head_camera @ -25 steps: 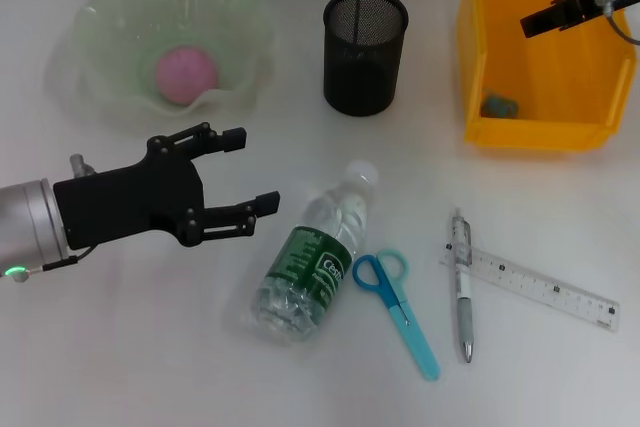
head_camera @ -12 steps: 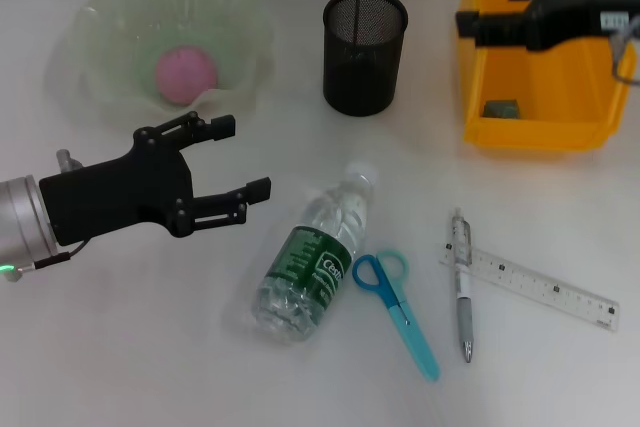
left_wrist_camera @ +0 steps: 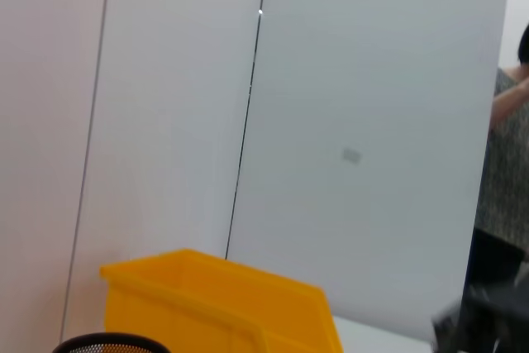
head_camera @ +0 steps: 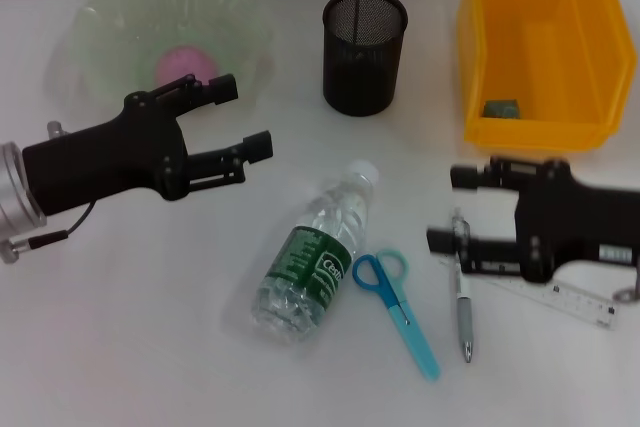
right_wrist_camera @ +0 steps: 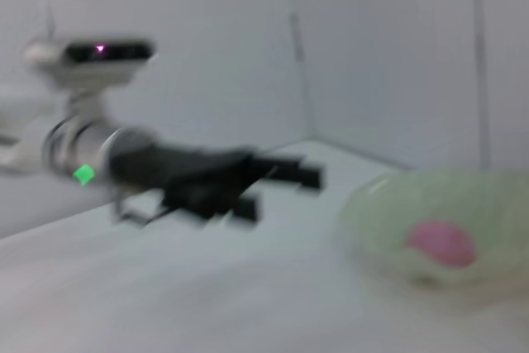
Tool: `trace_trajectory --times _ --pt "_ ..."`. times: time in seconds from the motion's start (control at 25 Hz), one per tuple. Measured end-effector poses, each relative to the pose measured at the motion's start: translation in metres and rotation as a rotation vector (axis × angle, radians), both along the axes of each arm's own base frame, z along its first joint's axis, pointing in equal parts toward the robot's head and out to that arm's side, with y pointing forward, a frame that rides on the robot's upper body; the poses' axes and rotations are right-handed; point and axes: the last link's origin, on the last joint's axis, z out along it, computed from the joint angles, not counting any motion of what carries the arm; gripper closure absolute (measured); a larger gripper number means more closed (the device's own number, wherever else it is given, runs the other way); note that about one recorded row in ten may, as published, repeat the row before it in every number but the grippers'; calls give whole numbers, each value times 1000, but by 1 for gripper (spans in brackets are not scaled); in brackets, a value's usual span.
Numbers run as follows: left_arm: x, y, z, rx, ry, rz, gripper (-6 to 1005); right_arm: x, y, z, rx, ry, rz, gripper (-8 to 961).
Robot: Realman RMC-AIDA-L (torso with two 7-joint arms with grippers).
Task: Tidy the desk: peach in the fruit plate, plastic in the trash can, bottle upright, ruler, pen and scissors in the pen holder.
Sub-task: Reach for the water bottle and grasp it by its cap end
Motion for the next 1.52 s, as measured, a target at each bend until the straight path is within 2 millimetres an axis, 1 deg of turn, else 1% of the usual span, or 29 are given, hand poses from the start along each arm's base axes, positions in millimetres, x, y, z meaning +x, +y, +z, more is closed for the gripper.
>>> trace_trajectory --times 0.04,0.08,0.2,0.28,0.36,0.48,0.56,0.64,0.8,0.84,0.88,0.96,1.04,1.08,1.12,1.16,1.2,1.24,1.28,1.4,1.52 --pt "5 5 3 -35 -20 42 127 14 -8 -7 -23 12 4 194" --pt "7 7 4 -46 -24 57 127 14 -8 -7 -23 12 4 194" --pt "15 18 8 -99 5 138 126 37 -18 -12 -6 54 0 195" --pt "21 22 5 -124 58 179 126 50 -23 -12 17 82 0 197" --pt "34 26 2 -138 139 222 126 61 -28 -10 41 100 -7 198" --pt "56 25 -4 -158 269 275 126 76 -33 -7 82 114 -33 199" --pt "70 24 -6 -169 337 305 126 82 -36 -6 102 116 -43 199" --pt "89 25 -9 -188 419 346 126 86 -38 -5 115 114 -53 199" --pt "107 29 -17 -184 516 388 127 93 -41 -6 114 89 -73 199" --pt "118 32 -24 -179 569 392 127 94 -41 -6 112 83 -77 199" --pt "123 33 -28 -179 585 387 127 95 -41 -6 111 78 -79 199" --pt "133 36 -42 -182 637 382 128 96 -40 -7 113 70 -79 199" --pt "133 36 -42 -182 637 382 128 97 -41 -7 117 66 -75 199" --pt "143 42 -59 -182 689 381 128 97 -41 -7 119 64 -74 199" --pt "146 45 -65 -185 704 385 128 98 -42 -6 121 63 -75 199" --pt "146 45 -65 -185 704 385 128 98 -42 -6 122 63 -77 199" --pt "148 47 -72 -189 721 386 128 99 -43 -6 124 63 -79 199" --pt "148 47 -72 -189 721 386 128 99 -43 -5 127 63 -81 199" --pt "153 50 -82 -196 740 383 128 100 -43 -5 129 63 -83 199" --pt "155 52 -89 -195 758 376 128 100 -43 -4 132 63 -86 199" --pt "151 57 -96 -190 776 383 127 100 -43 -4 132 63 -85 199"
